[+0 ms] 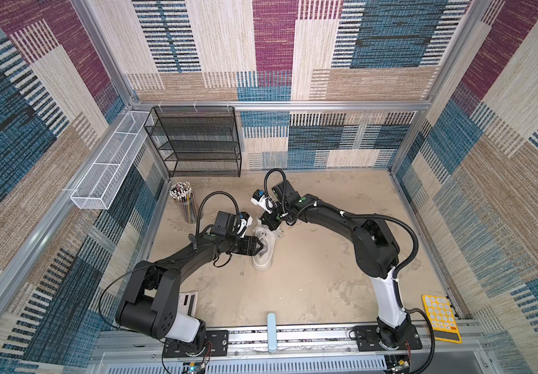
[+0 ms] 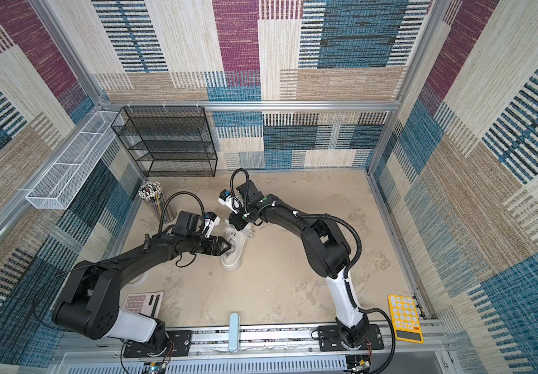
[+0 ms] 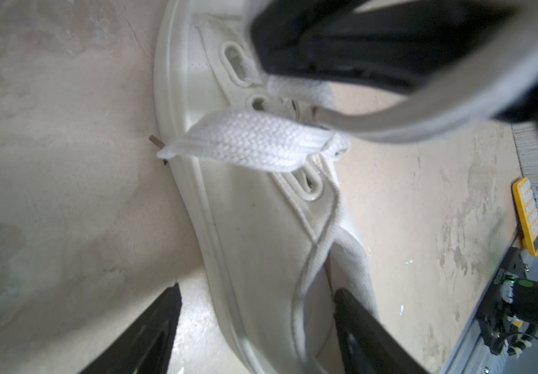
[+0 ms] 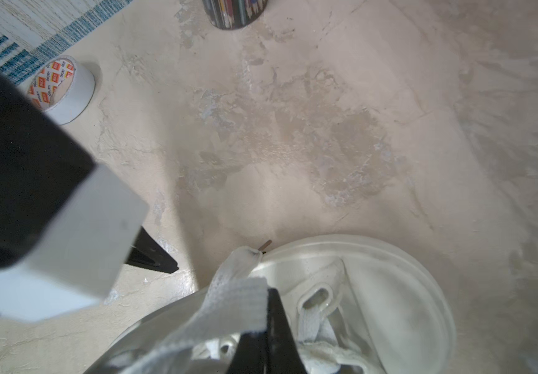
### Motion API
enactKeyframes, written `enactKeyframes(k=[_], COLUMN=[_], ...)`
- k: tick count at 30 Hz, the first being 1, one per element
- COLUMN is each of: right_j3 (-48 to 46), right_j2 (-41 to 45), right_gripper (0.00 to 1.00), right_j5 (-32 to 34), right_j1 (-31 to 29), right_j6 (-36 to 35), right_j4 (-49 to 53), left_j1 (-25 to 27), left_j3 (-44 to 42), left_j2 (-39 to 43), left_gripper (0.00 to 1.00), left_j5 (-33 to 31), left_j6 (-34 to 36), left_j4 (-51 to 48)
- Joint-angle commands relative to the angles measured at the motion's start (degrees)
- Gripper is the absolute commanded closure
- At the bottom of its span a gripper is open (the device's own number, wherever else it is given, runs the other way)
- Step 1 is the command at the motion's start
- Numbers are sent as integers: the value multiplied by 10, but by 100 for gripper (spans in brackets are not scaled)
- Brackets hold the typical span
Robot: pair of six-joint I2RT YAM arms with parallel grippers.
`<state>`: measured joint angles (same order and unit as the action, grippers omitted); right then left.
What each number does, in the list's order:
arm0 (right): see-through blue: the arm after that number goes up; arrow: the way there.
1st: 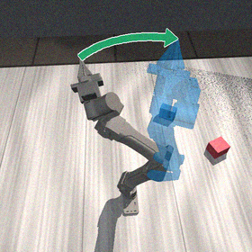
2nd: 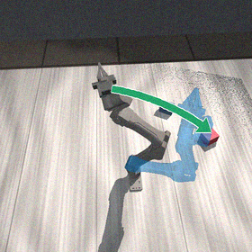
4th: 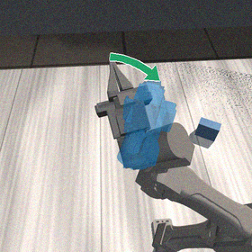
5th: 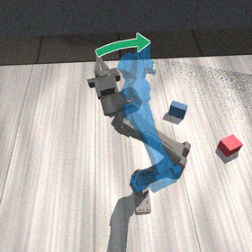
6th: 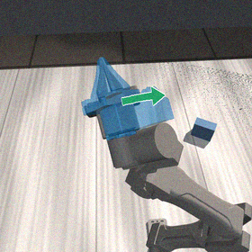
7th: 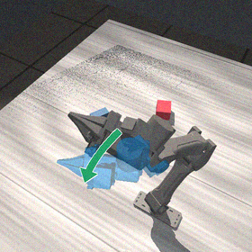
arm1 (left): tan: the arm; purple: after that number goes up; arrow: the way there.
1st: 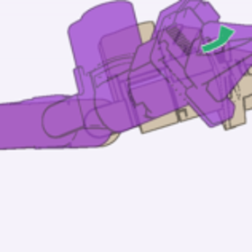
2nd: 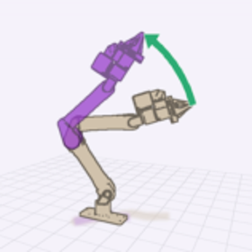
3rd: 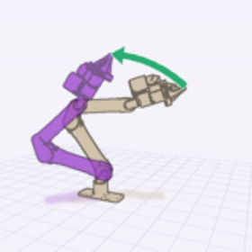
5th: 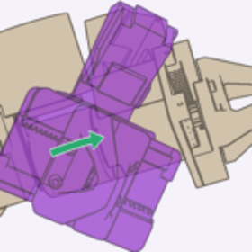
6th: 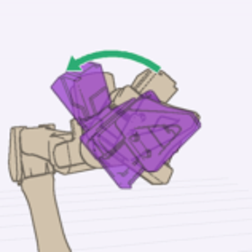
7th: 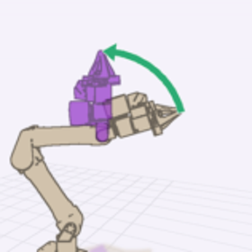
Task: Tie the shoes
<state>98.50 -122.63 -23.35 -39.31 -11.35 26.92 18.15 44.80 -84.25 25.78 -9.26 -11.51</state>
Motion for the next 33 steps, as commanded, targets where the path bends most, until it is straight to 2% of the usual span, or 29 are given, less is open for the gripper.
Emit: enactKeyframes(k=[1, 7, 12, 15, 19, 22, 23, 25, 29, 33], right_j3=[13, -56, -98, -109, -103, -96, -92, -80, -94, -117], right_j2=[-7, 71, 117, 134, 135, 121, 114, 102, 115, 132], right_gripper=[76, 62, 62, 67, 88, 93, 91, 81, 77, 76], right_j5=[17, 18, 7, -9, -14, -15, -15, -8, 15, 34], right_j1=[-1, 38, 47, 41, 27, 19, 16, 10, 11, 30], right_j6=[3, 13, -6, -4, -1, -4, -8, -9, 4, 21], right_j4=[21, 4, 15, 12, 17, 24, 29, 39, 17, 10], left_j1=[-4, -42, -79, -97, -110, -115, -116, -116, -110, -49], left_j3=[3, -5, 1, 6, 6, 6, 7, 10, 31, 76], left_j2=[16, 59, 78, 85, 91, 91, 92, 93, 93, 89], left_gripper=[21, 19, 19, 19, 19, 19, 19, 19, 18, 18], left_j5=[4, 24, 49, 61, 67, 69, 69, 69, 92, 18], left_j6=[6, 24, 44, 49, 54, 58, 58, 59, 72, 143], left_j4=[-23, -55, -87, -98, -105, -111, -113, -118, -127, -157])
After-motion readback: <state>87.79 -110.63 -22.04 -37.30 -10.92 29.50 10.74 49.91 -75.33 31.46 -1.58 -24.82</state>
